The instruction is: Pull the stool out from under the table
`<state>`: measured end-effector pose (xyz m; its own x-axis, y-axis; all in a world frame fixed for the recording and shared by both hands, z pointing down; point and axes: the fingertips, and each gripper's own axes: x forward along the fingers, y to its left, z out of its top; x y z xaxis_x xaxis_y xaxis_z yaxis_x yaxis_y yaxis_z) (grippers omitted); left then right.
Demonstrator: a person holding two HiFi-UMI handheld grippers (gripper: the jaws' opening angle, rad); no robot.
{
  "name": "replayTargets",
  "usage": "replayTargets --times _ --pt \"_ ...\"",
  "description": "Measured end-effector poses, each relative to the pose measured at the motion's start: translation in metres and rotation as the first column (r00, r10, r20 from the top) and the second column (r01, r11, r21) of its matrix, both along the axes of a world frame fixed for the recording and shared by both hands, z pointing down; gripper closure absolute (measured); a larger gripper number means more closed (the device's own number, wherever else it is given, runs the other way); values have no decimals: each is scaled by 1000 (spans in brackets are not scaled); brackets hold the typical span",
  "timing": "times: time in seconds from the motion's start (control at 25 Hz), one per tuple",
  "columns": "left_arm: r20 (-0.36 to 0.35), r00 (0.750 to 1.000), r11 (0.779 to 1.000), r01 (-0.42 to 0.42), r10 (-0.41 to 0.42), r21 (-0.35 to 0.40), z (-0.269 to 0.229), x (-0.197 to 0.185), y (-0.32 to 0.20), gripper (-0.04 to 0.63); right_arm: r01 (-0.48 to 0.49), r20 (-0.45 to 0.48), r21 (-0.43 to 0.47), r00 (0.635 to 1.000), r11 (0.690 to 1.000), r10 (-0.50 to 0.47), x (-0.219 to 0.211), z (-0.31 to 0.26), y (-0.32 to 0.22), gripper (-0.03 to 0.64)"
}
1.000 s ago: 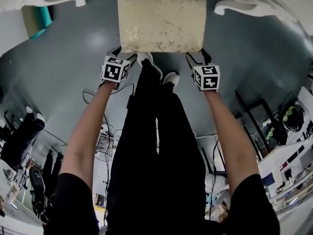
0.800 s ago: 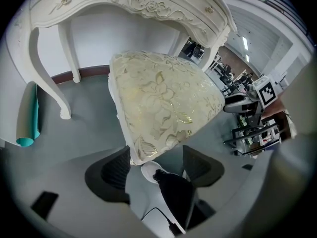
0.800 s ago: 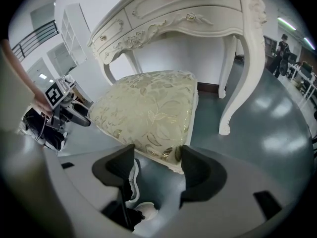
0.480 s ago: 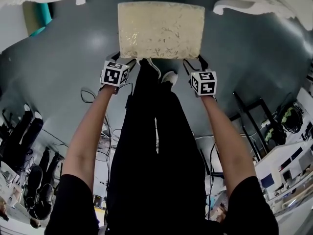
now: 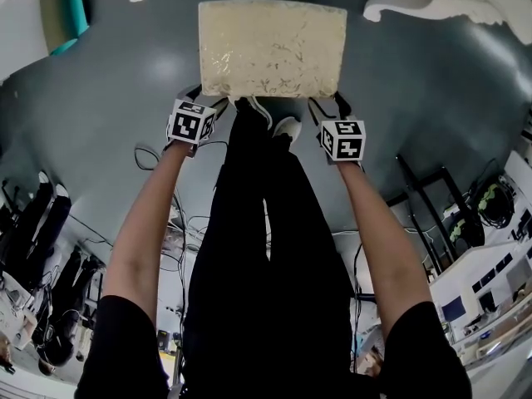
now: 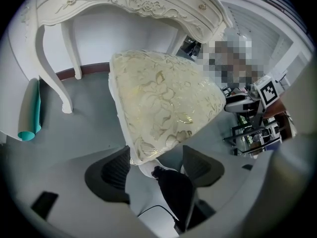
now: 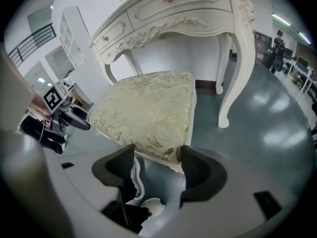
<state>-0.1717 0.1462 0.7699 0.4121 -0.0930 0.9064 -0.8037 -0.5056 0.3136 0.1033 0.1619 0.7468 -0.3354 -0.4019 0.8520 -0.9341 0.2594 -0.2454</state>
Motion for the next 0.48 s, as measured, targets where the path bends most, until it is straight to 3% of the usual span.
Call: replayTargets --times 0.24,0.48 --pt "2 999 999 36 -36 20 0 -3 -5 259 15 19 -11 1000 1000 -14 -4 0 5 319" --pt "17 1000 1000 -17 17 9 2 -2 6 259 -11 34 -11 999 1000 11 -1 1 15 319"
